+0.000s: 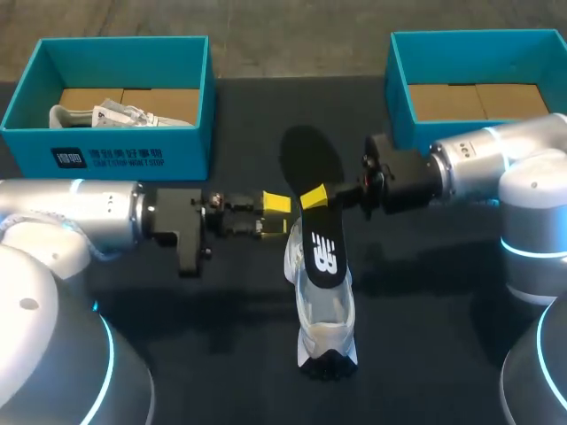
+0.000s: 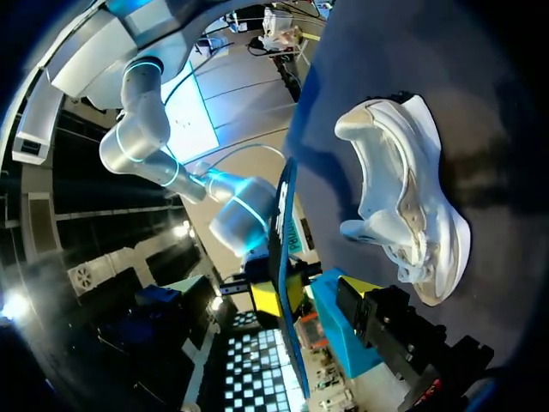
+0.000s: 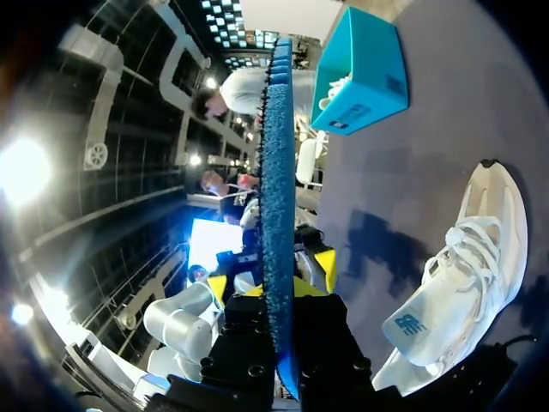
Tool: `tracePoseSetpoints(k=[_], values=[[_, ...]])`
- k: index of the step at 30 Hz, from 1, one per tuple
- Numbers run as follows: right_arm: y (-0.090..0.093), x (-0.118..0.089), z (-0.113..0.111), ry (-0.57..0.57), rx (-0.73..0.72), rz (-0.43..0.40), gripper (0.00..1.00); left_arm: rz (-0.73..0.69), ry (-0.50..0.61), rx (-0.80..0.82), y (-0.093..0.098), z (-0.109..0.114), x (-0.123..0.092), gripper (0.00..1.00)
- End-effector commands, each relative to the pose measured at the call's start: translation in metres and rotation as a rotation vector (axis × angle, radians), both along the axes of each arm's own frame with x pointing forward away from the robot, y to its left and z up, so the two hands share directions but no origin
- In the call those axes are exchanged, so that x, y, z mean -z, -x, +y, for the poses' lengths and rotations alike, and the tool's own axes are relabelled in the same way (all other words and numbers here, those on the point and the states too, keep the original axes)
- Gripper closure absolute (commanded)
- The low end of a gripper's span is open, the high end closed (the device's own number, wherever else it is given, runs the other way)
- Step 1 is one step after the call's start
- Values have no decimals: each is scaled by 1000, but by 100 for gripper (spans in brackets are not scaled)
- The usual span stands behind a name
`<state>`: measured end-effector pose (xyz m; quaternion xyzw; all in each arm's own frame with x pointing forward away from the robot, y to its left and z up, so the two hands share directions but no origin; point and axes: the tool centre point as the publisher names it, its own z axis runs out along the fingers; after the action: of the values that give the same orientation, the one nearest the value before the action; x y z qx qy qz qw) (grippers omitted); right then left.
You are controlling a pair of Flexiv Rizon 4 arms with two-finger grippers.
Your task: Take the shoe out of the shoebox, open the shoe tongue, remove and reinsert the insole, then place the shoe into the shoebox
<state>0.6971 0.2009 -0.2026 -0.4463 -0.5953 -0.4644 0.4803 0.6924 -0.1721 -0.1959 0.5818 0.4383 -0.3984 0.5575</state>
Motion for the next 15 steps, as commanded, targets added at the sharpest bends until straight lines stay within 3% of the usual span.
tracePoseSetpoints(k=[1, 10, 15], values=[[0, 6, 5, 0, -2, 6, 100, 33, -40, -22, 4, 28, -13, 0], [2, 17, 6, -4, 15, 19, 100, 97, -178, -108, -11, 64, -40, 0], [2, 18, 6, -12, 18, 19, 100, 101, -298, -138, -18, 71, -51, 0]])
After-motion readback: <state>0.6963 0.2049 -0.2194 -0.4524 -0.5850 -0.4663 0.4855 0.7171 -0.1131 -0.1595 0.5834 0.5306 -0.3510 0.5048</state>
